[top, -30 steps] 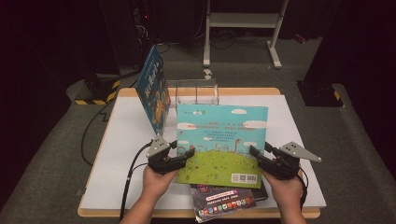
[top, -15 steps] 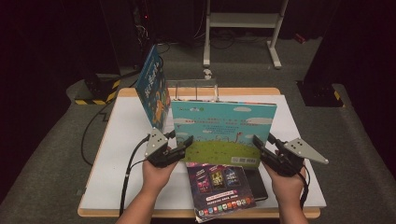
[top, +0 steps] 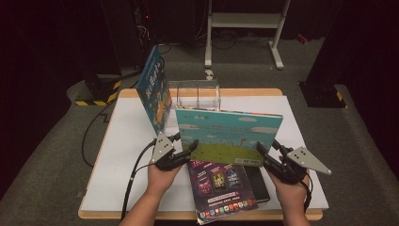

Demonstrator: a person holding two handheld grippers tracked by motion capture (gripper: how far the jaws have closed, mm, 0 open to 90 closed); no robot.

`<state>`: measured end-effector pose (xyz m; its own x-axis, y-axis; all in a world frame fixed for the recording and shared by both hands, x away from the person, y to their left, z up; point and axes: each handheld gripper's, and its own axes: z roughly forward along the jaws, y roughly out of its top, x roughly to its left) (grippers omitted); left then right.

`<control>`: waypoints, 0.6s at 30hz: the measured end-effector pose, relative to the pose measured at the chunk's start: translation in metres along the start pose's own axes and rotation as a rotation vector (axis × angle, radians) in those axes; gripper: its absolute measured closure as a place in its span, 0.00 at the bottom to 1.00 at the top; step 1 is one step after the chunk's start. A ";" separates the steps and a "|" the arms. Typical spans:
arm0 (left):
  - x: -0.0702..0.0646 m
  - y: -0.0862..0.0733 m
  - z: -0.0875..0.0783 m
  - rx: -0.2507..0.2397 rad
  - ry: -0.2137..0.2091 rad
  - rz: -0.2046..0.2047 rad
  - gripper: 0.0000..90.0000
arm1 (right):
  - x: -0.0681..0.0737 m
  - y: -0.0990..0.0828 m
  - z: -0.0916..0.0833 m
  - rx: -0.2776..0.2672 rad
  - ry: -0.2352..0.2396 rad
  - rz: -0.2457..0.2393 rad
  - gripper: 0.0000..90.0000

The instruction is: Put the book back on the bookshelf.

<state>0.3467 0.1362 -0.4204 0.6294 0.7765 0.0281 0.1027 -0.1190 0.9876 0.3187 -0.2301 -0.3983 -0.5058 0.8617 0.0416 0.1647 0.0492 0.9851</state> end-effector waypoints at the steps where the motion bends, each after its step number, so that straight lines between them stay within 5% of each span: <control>1: -0.001 0.000 -0.001 -0.001 0.001 0.006 0.44 | 0.001 -0.001 -0.003 -0.003 0.010 0.000 0.55; 10: -0.004 -0.002 -0.008 -0.007 0.004 -0.002 0.36 | -0.004 0.003 -0.007 -0.008 0.150 0.042 0.32; 16: -0.002 -0.005 -0.006 0.013 0.002 -0.017 0.34 | -0.002 0.015 0.005 -0.007 0.231 0.004 0.28; 18: -0.002 -0.006 -0.005 0.024 0.011 -0.012 0.34 | 0.002 0.017 0.008 0.005 0.233 -0.014 0.35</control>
<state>0.3409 0.1382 -0.4258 0.6194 0.7849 0.0184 0.1287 -0.1246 0.9838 0.3273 -0.2240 -0.3830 -0.6897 0.7212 0.0654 0.1602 0.0639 0.9850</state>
